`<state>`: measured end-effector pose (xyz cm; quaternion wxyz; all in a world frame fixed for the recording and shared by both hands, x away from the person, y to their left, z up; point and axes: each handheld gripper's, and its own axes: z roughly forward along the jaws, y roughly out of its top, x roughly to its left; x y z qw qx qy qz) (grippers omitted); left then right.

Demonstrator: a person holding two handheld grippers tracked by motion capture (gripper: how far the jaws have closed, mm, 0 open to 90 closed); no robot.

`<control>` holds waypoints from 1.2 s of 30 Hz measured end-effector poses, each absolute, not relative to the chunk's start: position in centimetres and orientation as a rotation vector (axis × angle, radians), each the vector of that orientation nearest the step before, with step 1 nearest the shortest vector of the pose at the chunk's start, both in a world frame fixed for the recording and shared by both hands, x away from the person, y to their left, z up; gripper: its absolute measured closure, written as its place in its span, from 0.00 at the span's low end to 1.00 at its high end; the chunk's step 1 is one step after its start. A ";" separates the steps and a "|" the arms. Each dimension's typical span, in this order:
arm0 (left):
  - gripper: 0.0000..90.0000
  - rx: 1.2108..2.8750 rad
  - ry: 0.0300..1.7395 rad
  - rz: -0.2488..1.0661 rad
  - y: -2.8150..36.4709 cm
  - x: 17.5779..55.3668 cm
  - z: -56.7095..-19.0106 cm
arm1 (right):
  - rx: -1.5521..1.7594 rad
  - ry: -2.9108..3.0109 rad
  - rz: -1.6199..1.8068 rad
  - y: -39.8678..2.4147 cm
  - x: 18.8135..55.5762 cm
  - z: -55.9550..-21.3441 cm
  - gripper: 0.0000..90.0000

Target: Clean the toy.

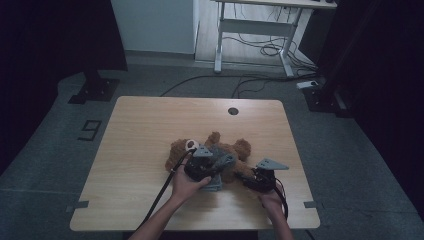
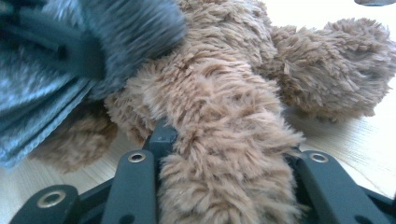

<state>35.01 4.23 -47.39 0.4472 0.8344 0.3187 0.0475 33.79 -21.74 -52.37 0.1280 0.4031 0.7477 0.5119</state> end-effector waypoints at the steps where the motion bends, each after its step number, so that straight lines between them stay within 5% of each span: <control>1: 0.86 2.075 0.792 0.121 4.7 34.7 -47.6 | 1.175 2.178 1.494 -21.8 33.8 -52.4 0.64; 17: 0.85 2.042 0.905 0.125 12.3 34.0 -47.4 | 1.118 2.198 1.487 -21.8 33.7 -52.6 0.64; 29: 0.85 1.951 0.702 0.109 4.6 33.7 -42.5 | 1.110 2.198 1.477 -21.8 33.7 -52.7 0.64; 36: 0.85 2.078 0.773 0.030 0.9 34.9 -46.9 | 1.108 2.200 1.481 -21.9 33.5 -52.7 0.64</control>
